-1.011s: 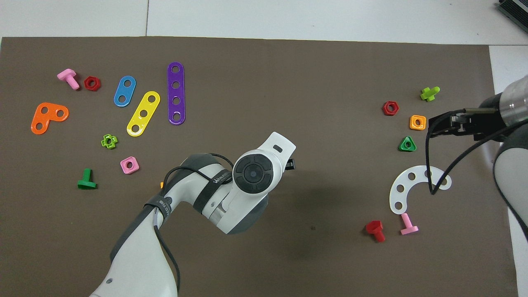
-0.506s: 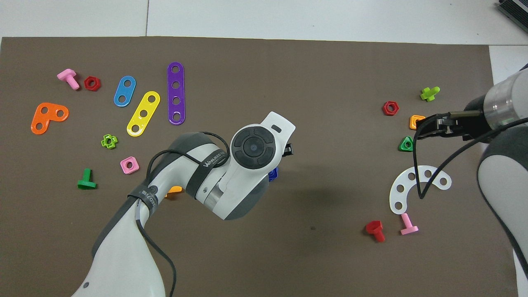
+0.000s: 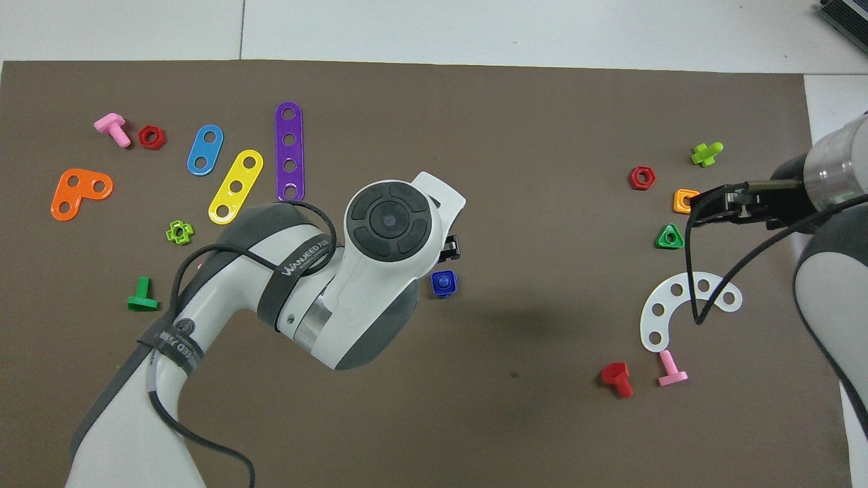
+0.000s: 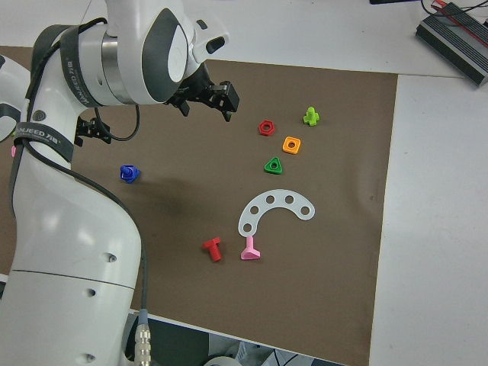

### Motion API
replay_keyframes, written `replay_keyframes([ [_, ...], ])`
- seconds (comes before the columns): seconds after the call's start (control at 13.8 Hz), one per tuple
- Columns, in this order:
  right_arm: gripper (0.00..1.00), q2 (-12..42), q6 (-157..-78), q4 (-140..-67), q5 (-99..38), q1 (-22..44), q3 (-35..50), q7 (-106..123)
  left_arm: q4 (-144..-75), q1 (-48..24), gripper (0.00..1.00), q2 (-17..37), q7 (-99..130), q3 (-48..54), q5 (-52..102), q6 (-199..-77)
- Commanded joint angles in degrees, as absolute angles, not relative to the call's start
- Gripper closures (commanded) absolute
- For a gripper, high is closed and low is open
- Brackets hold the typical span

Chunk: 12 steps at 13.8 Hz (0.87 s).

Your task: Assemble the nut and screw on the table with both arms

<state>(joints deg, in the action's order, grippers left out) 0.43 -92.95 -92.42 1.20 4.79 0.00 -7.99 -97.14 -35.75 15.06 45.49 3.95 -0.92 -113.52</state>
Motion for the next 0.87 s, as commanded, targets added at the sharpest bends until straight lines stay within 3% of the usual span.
replay_keyframes([
  [0.0,0.02,0.5,-91.3,-91.1,0.9,4.0,0.3,-7.1,-98.5,-33.8,0.06,11.4,40.6,4.1,-1.8,-108.1],
  [0.29,0.0,0.3,-91.3,-91.4,0.3,4.0,0.0,-7.1,-98.3,-29.6,0.05,7.9,30.4,4.1,-1.3,-99.7],
  [0.79,0.0,0.2,-91.4,-91.8,0.2,4.0,0.0,-6.9,-98.6,-18.7,0.03,2.0,21.5,4.0,2.2,-95.5],
])
